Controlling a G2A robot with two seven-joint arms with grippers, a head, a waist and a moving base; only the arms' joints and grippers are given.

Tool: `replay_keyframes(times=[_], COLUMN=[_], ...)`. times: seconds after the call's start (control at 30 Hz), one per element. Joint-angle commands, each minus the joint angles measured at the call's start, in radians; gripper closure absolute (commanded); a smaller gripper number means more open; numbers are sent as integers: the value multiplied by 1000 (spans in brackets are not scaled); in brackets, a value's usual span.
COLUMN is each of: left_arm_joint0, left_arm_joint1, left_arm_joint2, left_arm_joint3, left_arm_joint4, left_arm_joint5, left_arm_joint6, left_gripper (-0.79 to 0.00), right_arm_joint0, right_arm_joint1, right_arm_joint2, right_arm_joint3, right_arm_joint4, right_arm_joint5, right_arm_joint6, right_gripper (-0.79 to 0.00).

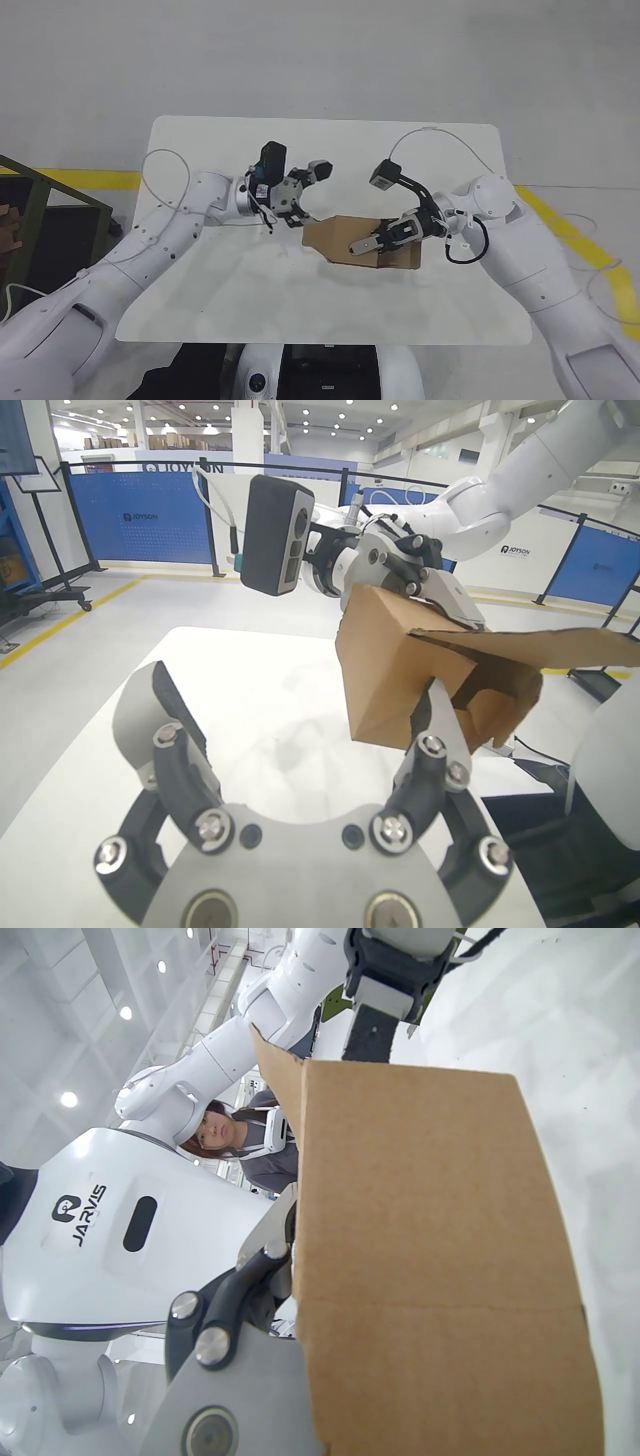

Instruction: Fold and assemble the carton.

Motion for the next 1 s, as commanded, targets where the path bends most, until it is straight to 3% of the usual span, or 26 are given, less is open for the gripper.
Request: replay_keyframes(times=[0.0, 0.97], left_arm_joint0=[-1, -6], left_arm_joint1=[0, -20], left_arm_joint2=[2, -22], left_arm_joint3=[-2, -17], left_arm_joint4=[-1, 15], left_arm_joint5=[0, 0], left_arm_joint6=[-3, -49], left_gripper=[-785, -785], right_arm_joint0=[0, 12], right_arm_joint1=[0, -11], right_arm_joint2=[0, -22], right_arm_joint3=[0, -8], right_arm_joint4=[0, 5], right_arm_joint5=[0, 9], right_arm_joint6=[0, 9], right_gripper=[0, 0])
